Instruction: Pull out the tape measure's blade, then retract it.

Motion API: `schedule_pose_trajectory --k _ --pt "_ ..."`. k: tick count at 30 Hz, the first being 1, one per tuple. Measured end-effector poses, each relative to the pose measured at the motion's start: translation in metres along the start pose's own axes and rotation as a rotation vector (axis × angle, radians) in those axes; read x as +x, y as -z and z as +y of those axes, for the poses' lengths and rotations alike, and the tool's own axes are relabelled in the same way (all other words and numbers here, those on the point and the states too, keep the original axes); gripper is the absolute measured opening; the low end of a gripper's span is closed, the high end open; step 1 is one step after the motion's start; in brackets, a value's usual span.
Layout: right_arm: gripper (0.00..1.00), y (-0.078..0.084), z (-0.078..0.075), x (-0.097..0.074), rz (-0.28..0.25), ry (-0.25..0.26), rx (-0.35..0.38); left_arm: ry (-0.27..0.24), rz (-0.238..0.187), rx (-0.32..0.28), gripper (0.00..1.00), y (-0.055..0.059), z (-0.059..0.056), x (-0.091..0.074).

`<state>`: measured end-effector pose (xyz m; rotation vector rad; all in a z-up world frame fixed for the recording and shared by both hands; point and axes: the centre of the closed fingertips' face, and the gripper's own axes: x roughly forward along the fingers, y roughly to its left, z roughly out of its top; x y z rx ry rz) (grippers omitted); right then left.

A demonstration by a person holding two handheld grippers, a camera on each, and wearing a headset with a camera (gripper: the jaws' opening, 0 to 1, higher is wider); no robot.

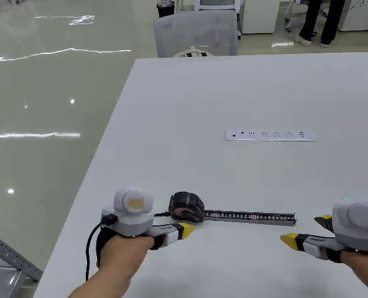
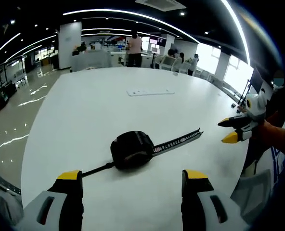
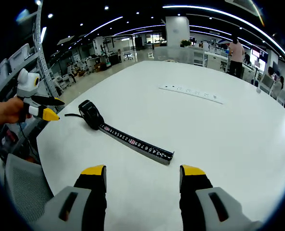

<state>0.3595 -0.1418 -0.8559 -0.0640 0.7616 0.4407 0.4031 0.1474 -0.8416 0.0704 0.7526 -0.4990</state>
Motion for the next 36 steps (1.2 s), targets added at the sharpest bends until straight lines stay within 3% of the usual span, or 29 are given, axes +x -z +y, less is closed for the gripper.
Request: schedule_pose_trajectory --k 2,12,21,29,36 --pt "0.63 0.0 0.003 -0.004 -0.005 0.004 0.01 -0.014 -0.016 -0.026 0.82 0.0 -0.004 -0.005" --pt "0.63 0.001 0.019 -0.023 -0.032 0.026 0.058 -0.071 -0.035 -0.046 0.82 0.004 -0.013 -0.023" --pt "0.62 -0.002 0.026 -0.032 -0.047 0.038 0.068 -0.072 -0.041 -0.057 0.82 0.007 -0.02 -0.032" --pt "0.62 -0.007 0.037 -0.051 -0.066 0.059 0.085 -0.092 -0.061 -0.065 0.81 0.008 -0.028 -0.052" --pt "0.61 -0.008 0.044 -0.061 -0.074 0.07 0.098 -0.096 -0.064 -0.072 0.81 0.01 -0.034 -0.059"
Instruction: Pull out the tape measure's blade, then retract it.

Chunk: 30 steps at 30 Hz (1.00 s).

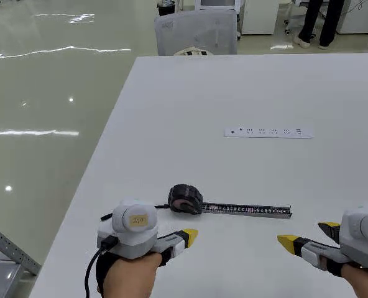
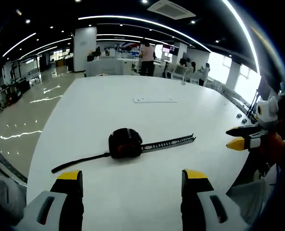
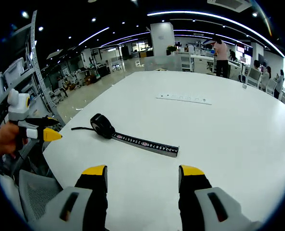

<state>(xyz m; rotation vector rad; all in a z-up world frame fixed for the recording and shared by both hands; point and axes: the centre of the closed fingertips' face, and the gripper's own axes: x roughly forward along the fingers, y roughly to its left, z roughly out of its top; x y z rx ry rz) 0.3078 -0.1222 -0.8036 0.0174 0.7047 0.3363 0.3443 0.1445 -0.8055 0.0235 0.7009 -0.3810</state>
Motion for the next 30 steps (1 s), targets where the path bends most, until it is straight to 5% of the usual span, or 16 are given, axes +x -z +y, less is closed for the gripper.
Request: schedule_pose_trajectory --k 30 --pt "0.59 -0.008 0.032 -0.049 -0.002 0.039 0.023 -0.064 -0.051 -0.002 0.82 -0.012 -0.012 -0.054"
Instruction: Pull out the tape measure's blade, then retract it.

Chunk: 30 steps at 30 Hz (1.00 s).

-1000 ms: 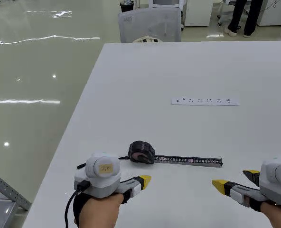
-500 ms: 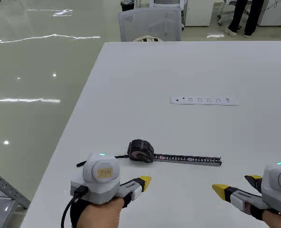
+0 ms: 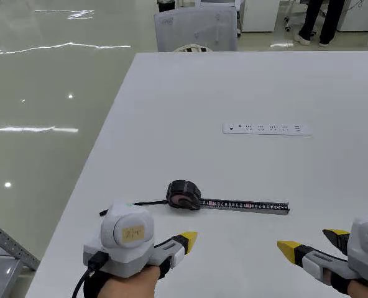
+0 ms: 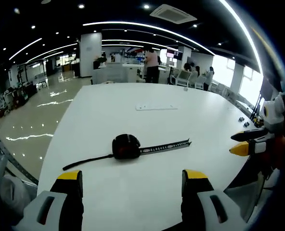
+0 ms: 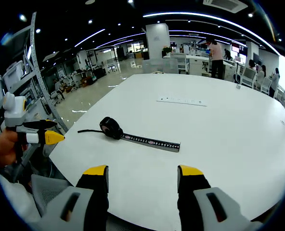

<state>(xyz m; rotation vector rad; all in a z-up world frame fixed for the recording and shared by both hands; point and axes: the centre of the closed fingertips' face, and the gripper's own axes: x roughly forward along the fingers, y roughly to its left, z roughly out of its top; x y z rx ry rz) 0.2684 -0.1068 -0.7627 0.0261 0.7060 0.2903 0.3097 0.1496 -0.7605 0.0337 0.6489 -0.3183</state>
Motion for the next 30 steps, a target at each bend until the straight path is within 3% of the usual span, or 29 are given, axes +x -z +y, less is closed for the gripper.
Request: schedule_pose_trajectory --k 15,23,30 --pt "0.6 0.0 0.01 -0.021 0.019 0.018 -0.008 0.024 0.02 0.011 0.82 -0.005 -0.008 -0.023" --pt "0.6 -0.001 0.018 -0.032 0.035 0.006 -0.009 0.023 0.076 0.01 0.84 0.008 -0.009 -0.028" --pt "0.6 0.001 0.024 -0.037 0.048 -0.001 -0.009 0.024 0.089 0.016 0.88 0.01 -0.011 -0.032"
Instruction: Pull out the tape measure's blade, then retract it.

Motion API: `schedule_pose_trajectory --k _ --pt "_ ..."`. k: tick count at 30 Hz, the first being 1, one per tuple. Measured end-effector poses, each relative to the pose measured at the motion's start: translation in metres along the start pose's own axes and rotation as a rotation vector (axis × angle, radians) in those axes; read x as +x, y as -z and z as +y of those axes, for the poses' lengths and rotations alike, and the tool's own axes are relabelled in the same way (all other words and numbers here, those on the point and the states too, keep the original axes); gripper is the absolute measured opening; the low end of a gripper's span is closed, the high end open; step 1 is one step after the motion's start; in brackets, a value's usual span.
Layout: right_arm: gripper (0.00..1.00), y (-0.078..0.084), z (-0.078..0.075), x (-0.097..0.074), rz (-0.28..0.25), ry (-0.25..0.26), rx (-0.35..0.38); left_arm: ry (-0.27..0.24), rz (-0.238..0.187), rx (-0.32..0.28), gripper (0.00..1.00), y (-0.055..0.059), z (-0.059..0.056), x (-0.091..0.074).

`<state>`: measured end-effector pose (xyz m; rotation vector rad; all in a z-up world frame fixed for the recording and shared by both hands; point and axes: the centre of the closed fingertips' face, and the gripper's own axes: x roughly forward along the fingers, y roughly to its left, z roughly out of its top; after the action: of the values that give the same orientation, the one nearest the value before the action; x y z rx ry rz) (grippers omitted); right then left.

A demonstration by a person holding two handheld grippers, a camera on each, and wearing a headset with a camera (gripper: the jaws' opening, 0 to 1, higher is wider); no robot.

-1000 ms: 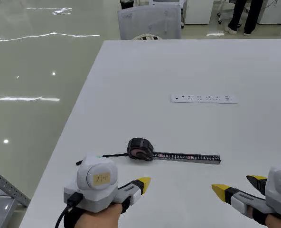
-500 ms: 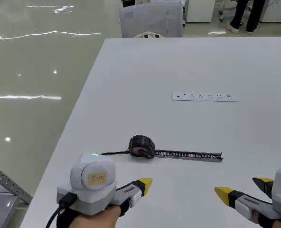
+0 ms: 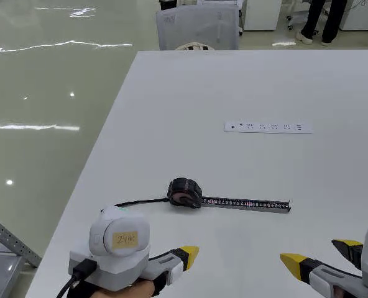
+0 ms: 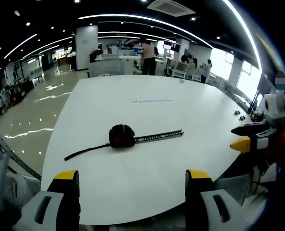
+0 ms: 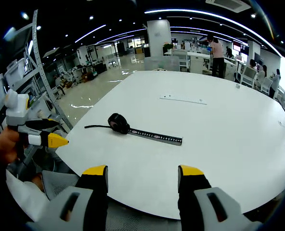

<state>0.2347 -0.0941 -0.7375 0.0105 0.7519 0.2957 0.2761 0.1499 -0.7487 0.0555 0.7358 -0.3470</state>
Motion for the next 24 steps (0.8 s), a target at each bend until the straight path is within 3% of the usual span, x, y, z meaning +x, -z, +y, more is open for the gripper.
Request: schedule_pose_trajectory --k 10,24 --pt "0.57 0.007 -0.007 0.007 0.017 0.012 -0.014 0.002 0.014 -0.021 0.89 0.002 -0.005 0.005" --pt "0.58 0.015 -0.026 0.03 0.062 0.015 -0.052 -0.033 0.016 -0.063 0.88 0.0 -0.004 0.033"
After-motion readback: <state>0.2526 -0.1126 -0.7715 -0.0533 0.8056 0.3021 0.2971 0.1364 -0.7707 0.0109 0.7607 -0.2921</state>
